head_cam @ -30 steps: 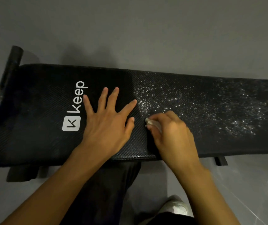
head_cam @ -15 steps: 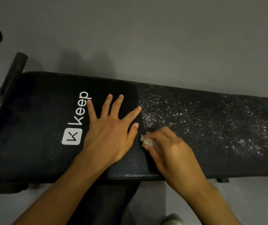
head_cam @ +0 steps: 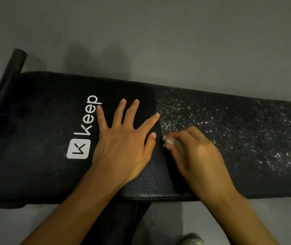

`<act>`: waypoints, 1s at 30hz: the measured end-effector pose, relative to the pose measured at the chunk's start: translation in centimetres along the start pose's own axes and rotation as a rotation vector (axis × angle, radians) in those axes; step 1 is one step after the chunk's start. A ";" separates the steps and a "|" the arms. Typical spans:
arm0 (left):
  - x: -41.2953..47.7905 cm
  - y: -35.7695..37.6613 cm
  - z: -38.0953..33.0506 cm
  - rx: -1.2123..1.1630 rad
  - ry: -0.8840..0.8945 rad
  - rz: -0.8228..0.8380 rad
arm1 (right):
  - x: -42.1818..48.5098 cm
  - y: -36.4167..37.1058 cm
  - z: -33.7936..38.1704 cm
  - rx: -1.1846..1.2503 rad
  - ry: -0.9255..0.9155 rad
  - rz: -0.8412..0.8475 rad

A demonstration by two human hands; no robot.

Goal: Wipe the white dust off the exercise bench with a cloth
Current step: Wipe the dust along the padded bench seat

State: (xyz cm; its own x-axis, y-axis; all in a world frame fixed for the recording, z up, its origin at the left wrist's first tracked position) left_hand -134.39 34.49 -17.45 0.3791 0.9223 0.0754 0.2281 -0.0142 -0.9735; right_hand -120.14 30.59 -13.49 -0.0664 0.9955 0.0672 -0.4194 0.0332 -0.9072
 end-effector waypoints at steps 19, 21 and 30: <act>-0.2 -0.6 0.3 -0.042 -0.025 -0.027 | 1.2 0.2 0.9 -0.019 -0.003 0.087; -0.2 -0.6 0.2 -0.040 -0.019 -0.027 | 2.0 0.1 0.5 -0.047 0.032 0.040; -0.4 -0.9 0.4 -0.069 -0.027 -0.042 | 1.9 0.4 1.0 0.003 0.013 0.057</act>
State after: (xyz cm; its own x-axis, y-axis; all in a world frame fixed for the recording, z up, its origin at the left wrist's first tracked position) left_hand -135.11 34.26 -16.73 0.3442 0.9326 0.1089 0.3050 -0.0014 -0.9523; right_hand -121.30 32.39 -13.27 -0.0784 0.9969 0.0099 -0.4178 -0.0238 -0.9082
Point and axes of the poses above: each hand's wrist, its own x-axis towards the middle knuckle, its own y-axis out of the palm, z = x × y, the point moved 9 cm from there along x, towards the middle knuckle, and after that the axes turned 5 degrees about y, right-handed, at the moved point
